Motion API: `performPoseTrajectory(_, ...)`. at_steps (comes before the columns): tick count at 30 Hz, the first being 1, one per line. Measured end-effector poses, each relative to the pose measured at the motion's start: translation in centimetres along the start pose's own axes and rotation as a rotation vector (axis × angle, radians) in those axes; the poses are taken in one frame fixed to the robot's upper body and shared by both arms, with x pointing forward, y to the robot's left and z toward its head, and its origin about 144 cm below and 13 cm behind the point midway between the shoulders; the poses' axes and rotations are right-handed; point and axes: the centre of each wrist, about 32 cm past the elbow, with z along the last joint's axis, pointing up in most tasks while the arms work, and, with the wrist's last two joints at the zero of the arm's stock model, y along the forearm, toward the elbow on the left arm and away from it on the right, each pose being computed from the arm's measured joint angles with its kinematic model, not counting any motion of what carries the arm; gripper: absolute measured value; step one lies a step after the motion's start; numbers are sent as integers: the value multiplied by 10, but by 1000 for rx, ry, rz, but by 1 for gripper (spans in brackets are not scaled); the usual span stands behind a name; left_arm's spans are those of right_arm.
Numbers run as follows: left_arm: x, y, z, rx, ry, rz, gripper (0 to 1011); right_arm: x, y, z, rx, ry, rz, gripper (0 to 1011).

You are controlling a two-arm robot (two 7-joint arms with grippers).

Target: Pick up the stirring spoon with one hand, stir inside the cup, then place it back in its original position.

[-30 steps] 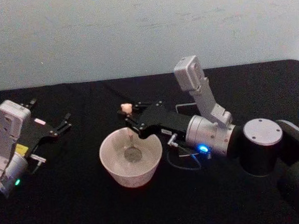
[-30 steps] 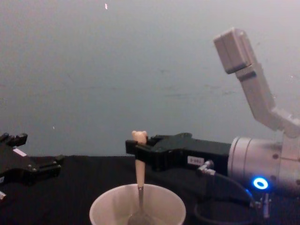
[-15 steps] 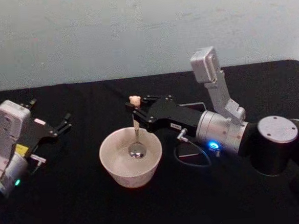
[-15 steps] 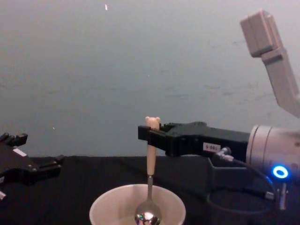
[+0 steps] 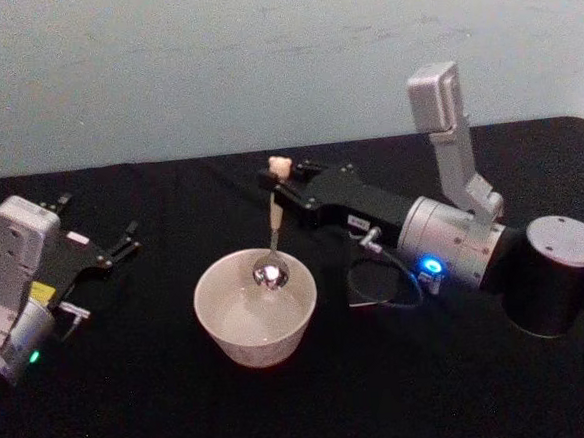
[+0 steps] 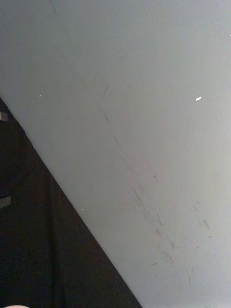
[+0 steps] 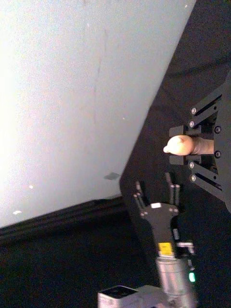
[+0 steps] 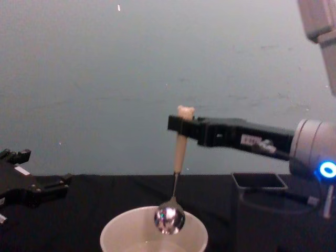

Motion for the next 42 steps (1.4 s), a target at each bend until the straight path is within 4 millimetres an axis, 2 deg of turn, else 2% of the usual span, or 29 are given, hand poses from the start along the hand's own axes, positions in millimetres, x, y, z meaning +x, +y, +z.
performPoseTrajectory(8,0,0,0,0,0,0,1001,1,-11,14,55,42,-51,216)
performPoseTrajectory(24,0,0,0,0,0,0,1001,8,-52,36,173,57,-198,216)
performPoseTrajectory(34,0,0,0,0,0,0,1001,12,-69,36,188,49,-251,216)
performPoseTrajectory(42,0,0,0,0,0,0,1001,14,-72,29,168,49,-268,216)
